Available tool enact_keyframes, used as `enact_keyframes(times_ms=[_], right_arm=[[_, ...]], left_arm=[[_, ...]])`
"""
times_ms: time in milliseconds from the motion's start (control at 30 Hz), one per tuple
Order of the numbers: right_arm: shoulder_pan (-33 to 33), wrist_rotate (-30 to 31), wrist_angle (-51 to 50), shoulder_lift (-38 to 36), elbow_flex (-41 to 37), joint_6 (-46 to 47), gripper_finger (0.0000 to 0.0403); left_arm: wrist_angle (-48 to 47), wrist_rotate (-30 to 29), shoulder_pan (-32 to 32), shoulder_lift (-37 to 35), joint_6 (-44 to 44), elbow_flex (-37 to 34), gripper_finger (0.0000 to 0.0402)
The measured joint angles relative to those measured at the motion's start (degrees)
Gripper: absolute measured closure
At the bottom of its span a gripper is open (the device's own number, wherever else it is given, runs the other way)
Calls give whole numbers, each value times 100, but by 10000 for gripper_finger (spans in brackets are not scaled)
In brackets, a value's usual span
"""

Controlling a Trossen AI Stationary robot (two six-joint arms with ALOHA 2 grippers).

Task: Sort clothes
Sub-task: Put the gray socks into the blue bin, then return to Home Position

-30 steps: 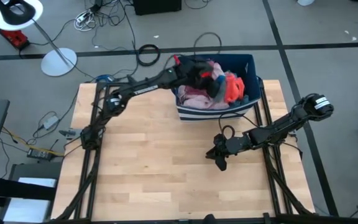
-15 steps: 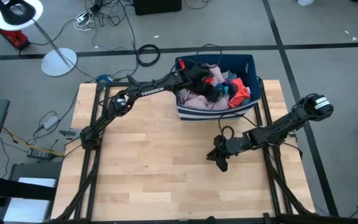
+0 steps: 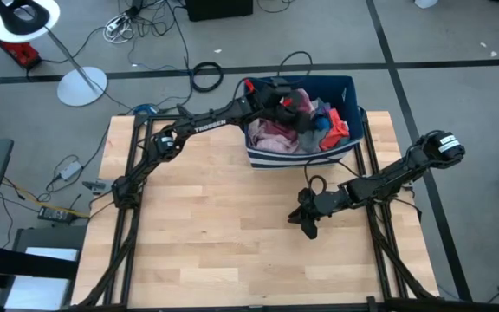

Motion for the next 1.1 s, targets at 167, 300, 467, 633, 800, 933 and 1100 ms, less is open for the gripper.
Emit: enact_keyframes(times_ms=[167,300,467,633,800,933,1100], right_arm=[[1,0,1,0,0,4,314],[2,0,-2,0,0,84,314],[11,0,-3,0,0,146,314],[11,0,-5,0,0,141,314],[-3,0,-12,0,0,94,314],[-37,4,-24,0,0,89,314],[-52,4,-36,0,0,81,314]], left_arm=[[-190,-214,-1,0,153,0,323],[-73,-282,14,-26,165,2,331],[-385,-990,23,-353,813,7,348],[-755,-1567,2,-744,1485,9,357],[-850,-1769,-12,-964,1773,25,358],[-843,-1414,-12,-968,1785,22,358],[-902,-1371,26,-970,1436,22,358]])
